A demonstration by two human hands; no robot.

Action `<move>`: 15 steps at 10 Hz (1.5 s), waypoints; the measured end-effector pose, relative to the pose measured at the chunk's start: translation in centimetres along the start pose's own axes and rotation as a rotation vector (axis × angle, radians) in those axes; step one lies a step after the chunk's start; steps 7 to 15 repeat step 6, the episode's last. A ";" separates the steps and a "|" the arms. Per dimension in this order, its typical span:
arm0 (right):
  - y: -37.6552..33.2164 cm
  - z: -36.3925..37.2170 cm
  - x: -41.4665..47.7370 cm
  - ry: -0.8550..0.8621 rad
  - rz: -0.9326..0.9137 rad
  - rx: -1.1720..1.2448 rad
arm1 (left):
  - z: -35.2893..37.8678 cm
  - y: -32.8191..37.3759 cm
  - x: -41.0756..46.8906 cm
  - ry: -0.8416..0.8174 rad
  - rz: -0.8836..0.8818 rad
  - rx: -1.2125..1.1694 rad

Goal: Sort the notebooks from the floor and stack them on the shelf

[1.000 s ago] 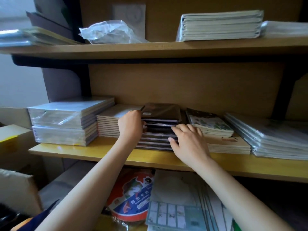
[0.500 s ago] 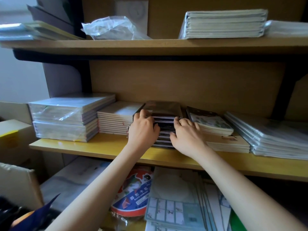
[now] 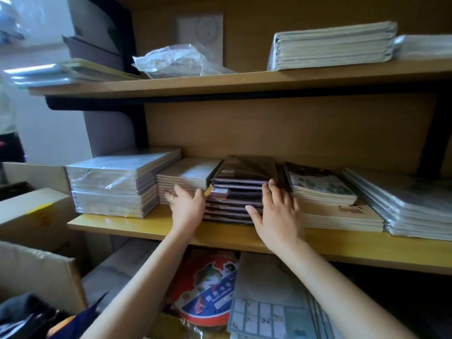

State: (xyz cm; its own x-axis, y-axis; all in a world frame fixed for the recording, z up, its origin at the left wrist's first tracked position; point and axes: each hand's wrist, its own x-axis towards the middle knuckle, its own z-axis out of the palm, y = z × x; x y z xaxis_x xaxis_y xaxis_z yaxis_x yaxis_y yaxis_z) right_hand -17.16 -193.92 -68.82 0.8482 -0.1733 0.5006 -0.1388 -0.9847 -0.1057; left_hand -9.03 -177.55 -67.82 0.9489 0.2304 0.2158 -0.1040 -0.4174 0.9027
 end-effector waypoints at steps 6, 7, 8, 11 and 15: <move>2.3 -3.9 1.2 -0.411 -0.125 0.149 | -0.3 0.9 4.9 -0.202 -0.151 -0.048; 2.3 -3.9 1.2 -0.411 -0.125 0.149 | -0.3 0.9 4.9 -0.202 -0.151 -0.048; 2.3 -3.9 1.2 -0.411 -0.125 0.149 | -0.3 0.9 4.9 -0.202 -0.151 -0.048; 2.3 -3.9 1.2 -0.411 -0.125 0.149 | -0.3 0.9 4.9 -0.202 -0.151 -0.048; 2.3 -3.9 1.2 -0.411 -0.125 0.149 | -0.3 0.9 4.9 -0.202 -0.151 -0.048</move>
